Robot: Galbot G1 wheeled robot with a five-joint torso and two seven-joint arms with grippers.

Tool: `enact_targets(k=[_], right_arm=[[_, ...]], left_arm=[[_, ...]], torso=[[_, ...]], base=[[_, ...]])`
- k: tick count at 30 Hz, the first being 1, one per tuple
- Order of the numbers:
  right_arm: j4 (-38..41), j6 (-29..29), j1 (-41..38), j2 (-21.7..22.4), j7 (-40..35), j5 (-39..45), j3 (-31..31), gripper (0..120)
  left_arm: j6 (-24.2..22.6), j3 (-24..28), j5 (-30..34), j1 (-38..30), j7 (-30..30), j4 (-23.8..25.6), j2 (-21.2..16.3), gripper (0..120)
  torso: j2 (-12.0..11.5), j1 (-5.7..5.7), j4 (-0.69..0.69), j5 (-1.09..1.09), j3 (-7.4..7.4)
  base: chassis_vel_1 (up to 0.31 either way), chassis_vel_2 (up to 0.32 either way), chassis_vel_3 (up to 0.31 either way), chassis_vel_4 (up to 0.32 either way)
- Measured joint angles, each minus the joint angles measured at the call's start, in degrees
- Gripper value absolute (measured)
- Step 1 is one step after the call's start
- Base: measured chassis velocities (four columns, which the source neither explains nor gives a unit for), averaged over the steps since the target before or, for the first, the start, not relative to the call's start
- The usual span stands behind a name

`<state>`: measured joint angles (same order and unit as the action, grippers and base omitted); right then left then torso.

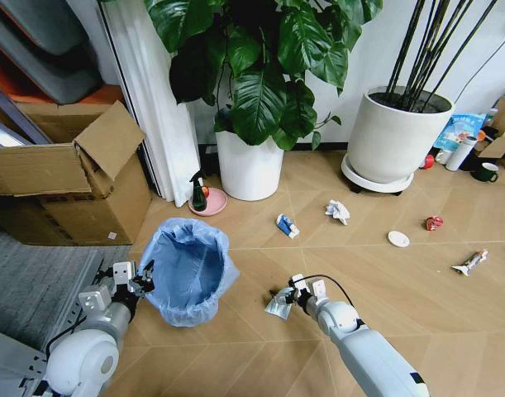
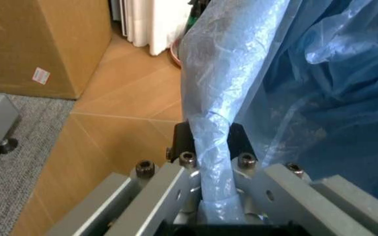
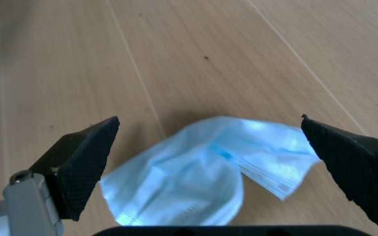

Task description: Pick up the trash bin and place the garbage on the floor into it.

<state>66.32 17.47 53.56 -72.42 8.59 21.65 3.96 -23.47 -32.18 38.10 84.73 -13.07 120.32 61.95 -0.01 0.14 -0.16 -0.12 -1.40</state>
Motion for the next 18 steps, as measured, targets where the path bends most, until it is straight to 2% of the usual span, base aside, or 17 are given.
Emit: enact_targets(k=[18], right_arm=[[-3.8,-0.2,0.2,-2.2,0.5,-2.1,2.3,97]], left_arm=[[0.3,0.7,0.0,0.2,0.3,0.0,0.0,0]], torso=[[0.0,0.0,0.02,0.01,0.0]], base=[[0.0,0.0,0.0,0.0]])
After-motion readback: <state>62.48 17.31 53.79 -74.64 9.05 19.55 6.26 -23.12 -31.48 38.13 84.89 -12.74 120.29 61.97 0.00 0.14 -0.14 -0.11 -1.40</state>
